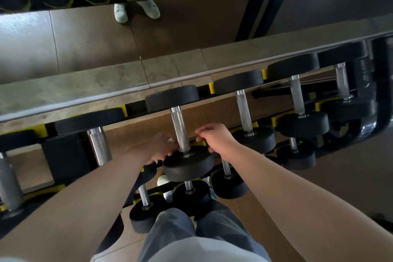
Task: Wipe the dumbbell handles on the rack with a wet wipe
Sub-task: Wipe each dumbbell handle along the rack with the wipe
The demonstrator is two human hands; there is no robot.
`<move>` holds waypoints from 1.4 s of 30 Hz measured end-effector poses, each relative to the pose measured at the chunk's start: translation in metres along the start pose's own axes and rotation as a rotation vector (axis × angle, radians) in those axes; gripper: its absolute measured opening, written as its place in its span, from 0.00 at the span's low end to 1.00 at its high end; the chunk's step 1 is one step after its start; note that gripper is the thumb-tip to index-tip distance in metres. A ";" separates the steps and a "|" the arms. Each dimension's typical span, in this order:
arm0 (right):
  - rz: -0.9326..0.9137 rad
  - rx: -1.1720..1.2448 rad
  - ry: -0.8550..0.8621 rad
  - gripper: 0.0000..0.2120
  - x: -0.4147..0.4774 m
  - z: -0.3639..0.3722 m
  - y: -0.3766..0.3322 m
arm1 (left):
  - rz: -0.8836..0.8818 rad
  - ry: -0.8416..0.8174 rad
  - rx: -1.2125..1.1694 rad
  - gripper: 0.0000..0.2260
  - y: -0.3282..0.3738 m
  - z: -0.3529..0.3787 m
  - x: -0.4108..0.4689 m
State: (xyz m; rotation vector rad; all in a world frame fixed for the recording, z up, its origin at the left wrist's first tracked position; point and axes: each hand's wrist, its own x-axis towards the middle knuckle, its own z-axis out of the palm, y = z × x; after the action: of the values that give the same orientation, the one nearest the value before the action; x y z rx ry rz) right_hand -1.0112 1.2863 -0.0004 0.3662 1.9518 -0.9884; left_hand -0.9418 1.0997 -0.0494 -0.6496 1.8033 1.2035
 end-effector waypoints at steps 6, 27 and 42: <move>0.016 -0.057 -0.039 0.05 0.003 0.000 -0.006 | -0.056 0.093 -0.741 0.06 0.008 -0.026 0.040; -0.009 -0.022 -0.021 0.07 -0.001 -0.003 0.006 | -0.005 0.113 0.095 0.05 -0.007 0.006 -0.009; -0.471 -0.255 0.055 0.13 -0.011 0.034 -0.021 | 0.129 0.294 -0.483 0.07 0.005 -0.011 -0.046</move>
State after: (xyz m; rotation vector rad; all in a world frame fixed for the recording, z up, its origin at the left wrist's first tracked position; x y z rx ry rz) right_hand -0.9971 1.2481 0.0092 -0.2241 2.2353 -1.0054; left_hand -0.9270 1.0905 -0.0056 -1.0404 1.8198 1.7294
